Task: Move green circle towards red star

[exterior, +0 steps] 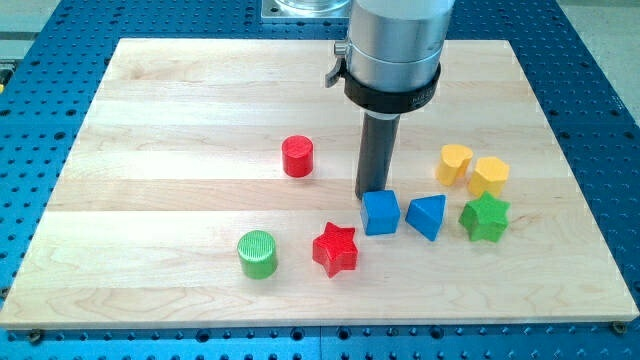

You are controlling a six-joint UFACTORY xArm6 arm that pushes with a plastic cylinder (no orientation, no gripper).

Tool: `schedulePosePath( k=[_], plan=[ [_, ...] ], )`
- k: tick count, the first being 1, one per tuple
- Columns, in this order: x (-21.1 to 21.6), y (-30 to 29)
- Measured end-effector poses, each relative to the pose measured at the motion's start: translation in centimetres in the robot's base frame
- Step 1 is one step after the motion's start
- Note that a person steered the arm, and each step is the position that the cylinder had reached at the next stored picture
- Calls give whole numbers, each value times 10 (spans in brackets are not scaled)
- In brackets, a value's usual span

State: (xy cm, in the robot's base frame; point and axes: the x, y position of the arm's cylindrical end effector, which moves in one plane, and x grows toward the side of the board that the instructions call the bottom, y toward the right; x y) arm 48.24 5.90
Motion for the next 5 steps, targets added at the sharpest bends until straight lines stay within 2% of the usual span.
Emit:
schedulePosePath(
  k=[3, 5],
  plan=[
    [11, 6],
    [2, -120]
  ],
)
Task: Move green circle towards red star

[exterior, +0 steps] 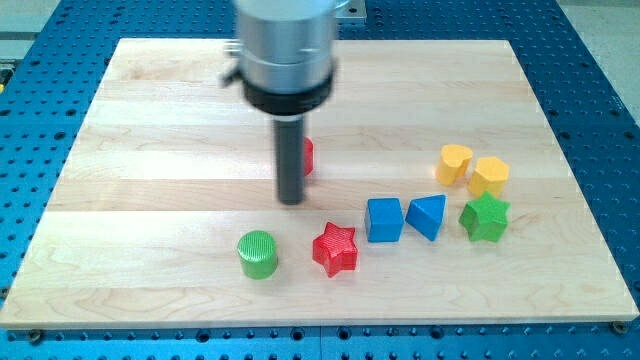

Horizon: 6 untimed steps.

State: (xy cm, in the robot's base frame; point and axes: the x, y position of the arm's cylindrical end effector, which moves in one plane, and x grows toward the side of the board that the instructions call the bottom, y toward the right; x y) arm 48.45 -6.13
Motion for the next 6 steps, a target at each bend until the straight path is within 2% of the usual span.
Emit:
schedulePosePath(
  k=[1, 2, 5, 6],
  plan=[
    [69, -57],
    [99, -36],
    [71, -10],
    [103, -13]
  ],
)
